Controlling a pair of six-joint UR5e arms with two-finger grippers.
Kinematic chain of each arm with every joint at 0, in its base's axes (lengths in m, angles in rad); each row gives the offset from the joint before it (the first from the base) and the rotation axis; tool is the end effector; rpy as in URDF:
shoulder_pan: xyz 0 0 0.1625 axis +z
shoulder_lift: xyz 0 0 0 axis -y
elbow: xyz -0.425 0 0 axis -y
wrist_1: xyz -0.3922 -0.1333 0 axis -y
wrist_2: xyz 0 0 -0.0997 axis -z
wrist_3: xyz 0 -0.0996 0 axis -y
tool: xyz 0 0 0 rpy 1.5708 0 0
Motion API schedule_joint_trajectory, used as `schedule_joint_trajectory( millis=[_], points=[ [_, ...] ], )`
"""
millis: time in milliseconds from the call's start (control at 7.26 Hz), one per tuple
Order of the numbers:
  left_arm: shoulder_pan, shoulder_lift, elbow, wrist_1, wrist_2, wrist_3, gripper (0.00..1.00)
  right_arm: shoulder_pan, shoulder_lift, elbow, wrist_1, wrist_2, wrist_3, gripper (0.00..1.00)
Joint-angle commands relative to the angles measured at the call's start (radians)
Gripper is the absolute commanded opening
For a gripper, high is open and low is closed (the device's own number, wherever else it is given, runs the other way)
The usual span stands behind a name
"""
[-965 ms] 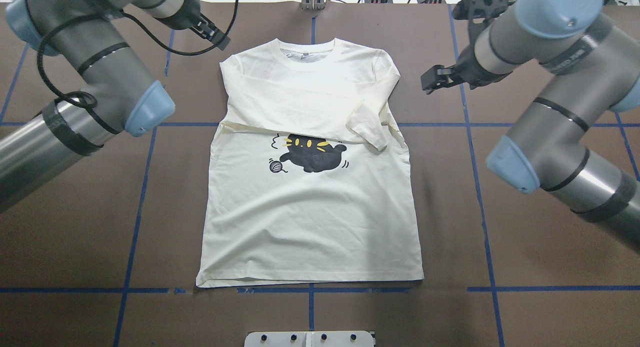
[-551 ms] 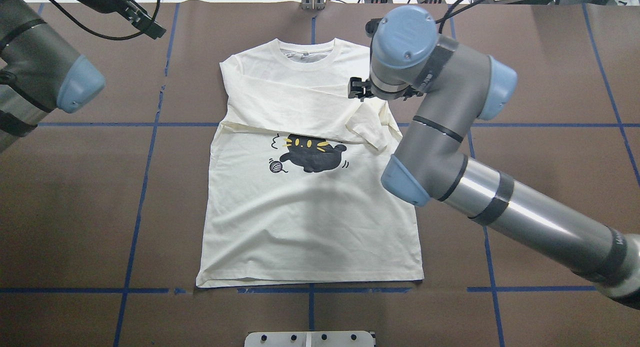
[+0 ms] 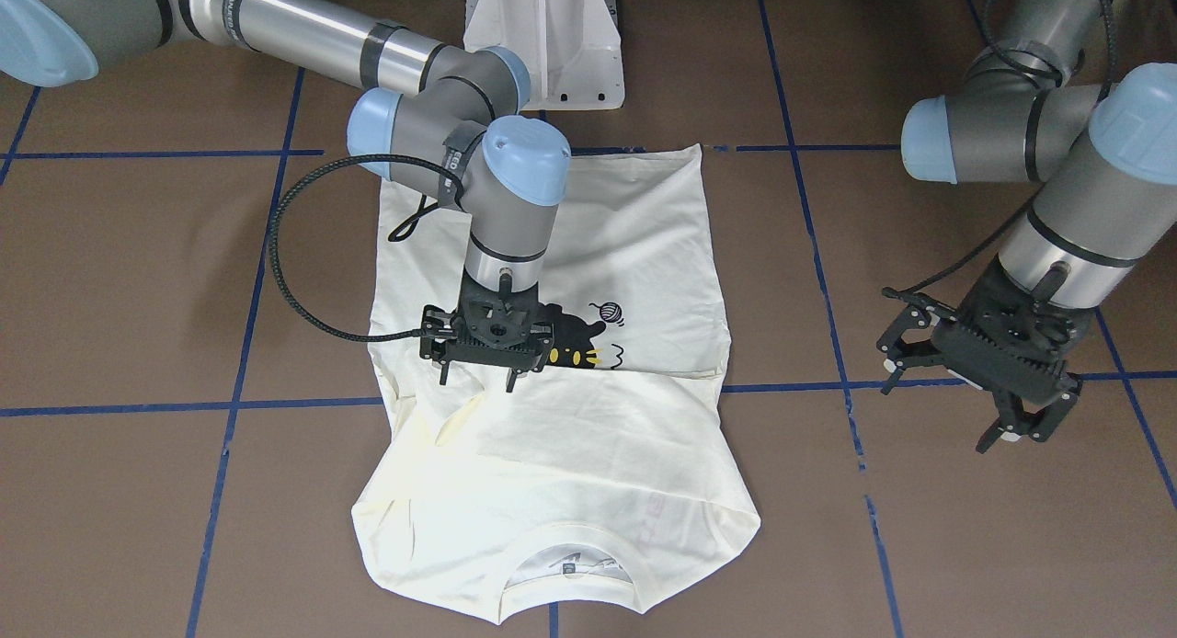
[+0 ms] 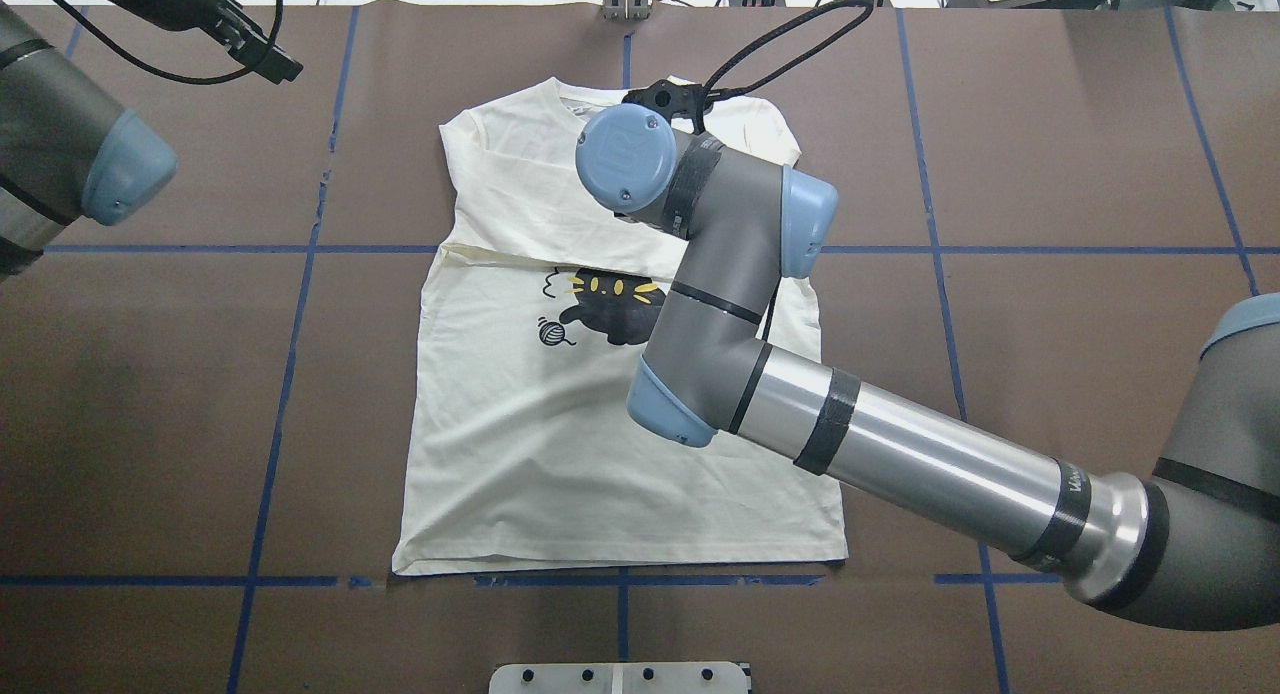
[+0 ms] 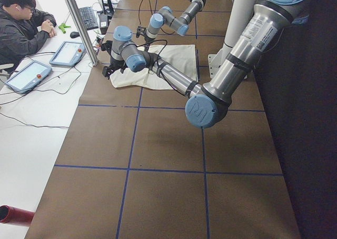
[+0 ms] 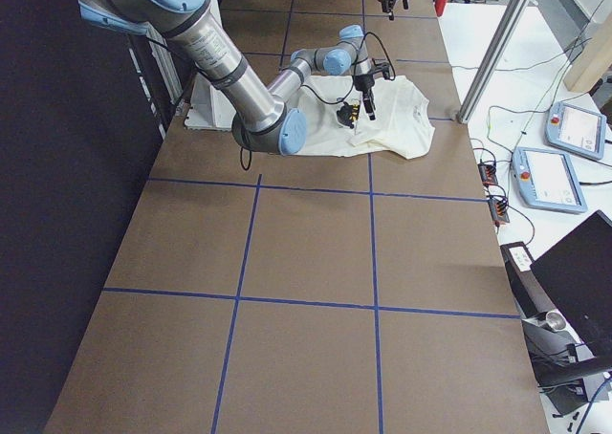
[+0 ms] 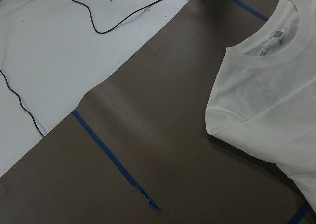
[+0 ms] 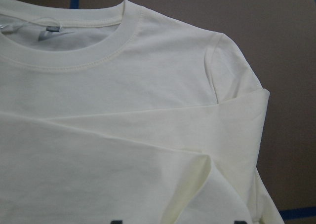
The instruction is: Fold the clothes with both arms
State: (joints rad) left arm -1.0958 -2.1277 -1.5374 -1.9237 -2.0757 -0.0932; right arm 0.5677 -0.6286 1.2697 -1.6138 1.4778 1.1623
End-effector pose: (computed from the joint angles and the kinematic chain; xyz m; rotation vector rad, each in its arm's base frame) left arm 0.2422 -0.6571 0.3064 0.6995 0.7022 0.5715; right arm -0.5948 -0.5484 0.2037 0.3605 -0.4862 0.1821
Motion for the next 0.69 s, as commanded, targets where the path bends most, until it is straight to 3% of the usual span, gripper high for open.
schedule_joint_trajectory(
  millis=[0, 551],
  points=[
    [-0.001, 0.003, 0.002, -0.001, -0.001, -0.005, 1.00, -0.037, 0.007, -0.052, 0.000, -0.088, -0.063, 0.78],
    [0.001, 0.003, 0.003, -0.001, -0.001, -0.006, 1.00, -0.040, 0.006, -0.075, 0.000, -0.122, -0.133, 0.70]
  ],
)
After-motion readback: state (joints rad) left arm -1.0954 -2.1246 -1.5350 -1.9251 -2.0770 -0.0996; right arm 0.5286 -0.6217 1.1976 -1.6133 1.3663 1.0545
